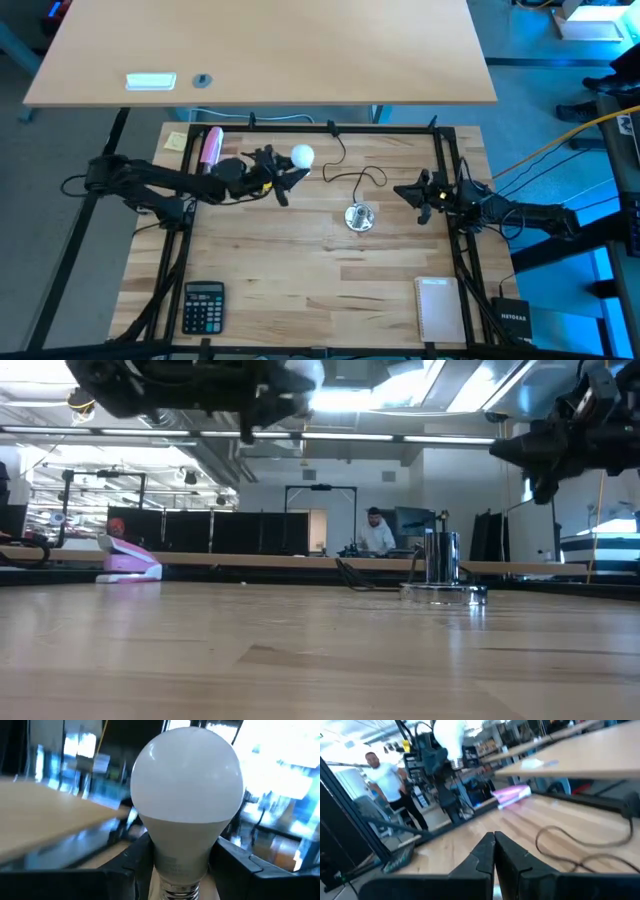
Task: Screw lightbulb
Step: Insert the lightbulb into the lamp
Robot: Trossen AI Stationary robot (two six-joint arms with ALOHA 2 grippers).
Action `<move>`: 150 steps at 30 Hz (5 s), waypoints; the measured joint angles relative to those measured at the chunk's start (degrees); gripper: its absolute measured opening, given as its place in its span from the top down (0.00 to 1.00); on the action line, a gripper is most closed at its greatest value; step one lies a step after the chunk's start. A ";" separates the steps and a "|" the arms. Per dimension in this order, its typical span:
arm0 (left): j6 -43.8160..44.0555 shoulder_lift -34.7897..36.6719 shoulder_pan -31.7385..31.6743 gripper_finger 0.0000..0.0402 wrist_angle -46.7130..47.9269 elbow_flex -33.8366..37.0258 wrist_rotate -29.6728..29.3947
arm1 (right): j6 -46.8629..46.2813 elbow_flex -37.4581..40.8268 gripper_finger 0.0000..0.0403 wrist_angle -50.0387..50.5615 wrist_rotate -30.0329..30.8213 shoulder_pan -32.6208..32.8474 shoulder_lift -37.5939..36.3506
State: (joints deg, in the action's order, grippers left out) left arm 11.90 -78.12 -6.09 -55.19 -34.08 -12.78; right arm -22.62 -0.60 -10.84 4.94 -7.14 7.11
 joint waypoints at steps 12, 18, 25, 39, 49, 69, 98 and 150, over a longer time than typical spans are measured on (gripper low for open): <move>-0.94 -14.50 3.86 0.62 -4.89 -15.98 6.27 | 0.38 -3.85 0.96 -19.15 -4.97 0.00 18.21; -2.78 -16.47 4.63 0.62 1.58 -19.87 6.23 | 2.34 -9.31 0.82 -19.28 -7.72 0.00 30.34; -1.84 -17.01 4.50 0.62 2.20 -19.98 5.77 | 3.80 -14.14 0.63 -22.76 -10.99 0.04 42.62; 3.61 -32.60 5.27 0.62 -5.31 -24.31 5.73 | 7.48 -14.21 0.60 -40.02 -17.10 0.04 60.80; 2.89 -35.00 6.14 0.62 -6.22 -27.37 5.69 | 8.30 -14.29 0.60 -44.48 -16.63 0.04 62.66; 2.42 -34.83 6.15 0.62 -5.54 -27.26 5.66 | 7.95 -14.49 0.67 -48.64 -17.41 0.05 62.58; 1.01 -28.89 5.51 0.40 14.93 -27.12 8.57 | 9.59 -14.69 0.73 -47.12 -15.61 -0.02 62.36; -10.57 -27.76 0.48 0.34 81.13 -59.68 18.49 | 17.28 -23.30 0.73 -17.07 -18.68 0.04 62.64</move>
State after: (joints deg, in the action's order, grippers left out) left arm 1.33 -105.89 -5.60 25.94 -93.76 5.71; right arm -5.34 -23.90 -27.91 -13.74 -7.09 69.76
